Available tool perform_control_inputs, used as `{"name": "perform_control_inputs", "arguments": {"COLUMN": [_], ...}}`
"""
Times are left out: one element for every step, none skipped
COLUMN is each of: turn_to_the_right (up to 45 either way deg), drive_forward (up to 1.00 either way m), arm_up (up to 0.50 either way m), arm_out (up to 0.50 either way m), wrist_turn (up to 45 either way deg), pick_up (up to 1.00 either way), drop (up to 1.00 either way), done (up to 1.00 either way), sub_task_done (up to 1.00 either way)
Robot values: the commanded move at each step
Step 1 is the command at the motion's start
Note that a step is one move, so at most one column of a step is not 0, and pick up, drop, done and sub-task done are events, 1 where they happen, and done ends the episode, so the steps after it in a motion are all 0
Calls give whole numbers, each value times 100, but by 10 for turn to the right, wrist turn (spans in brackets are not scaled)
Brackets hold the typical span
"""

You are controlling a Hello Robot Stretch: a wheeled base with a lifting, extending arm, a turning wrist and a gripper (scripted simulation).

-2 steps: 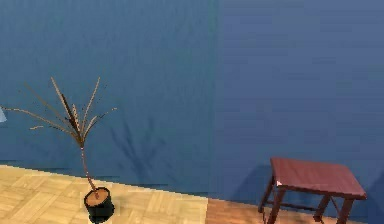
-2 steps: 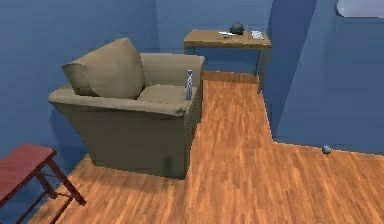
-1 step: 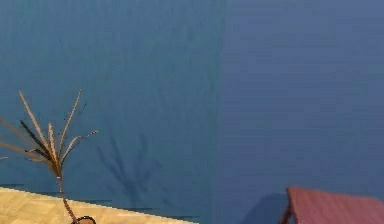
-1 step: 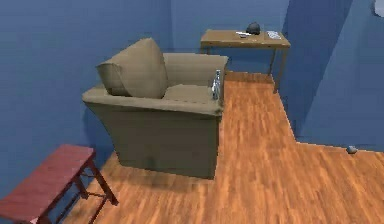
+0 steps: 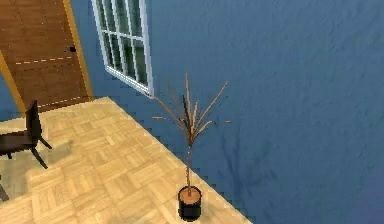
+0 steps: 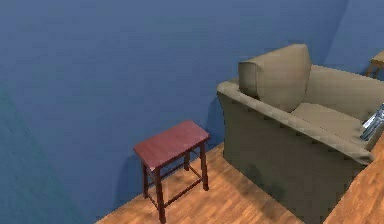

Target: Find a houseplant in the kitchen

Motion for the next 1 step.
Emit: {"name": "perform_control_inputs", "arguments": {"turn_to_the_right": [0], "drive_forward": [0], "arm_up": [0], "arm_out": [0], "wrist_turn": [0], "pick_up": [0], "drop": [0], "done": [100], "sub_task_done": [0]}}
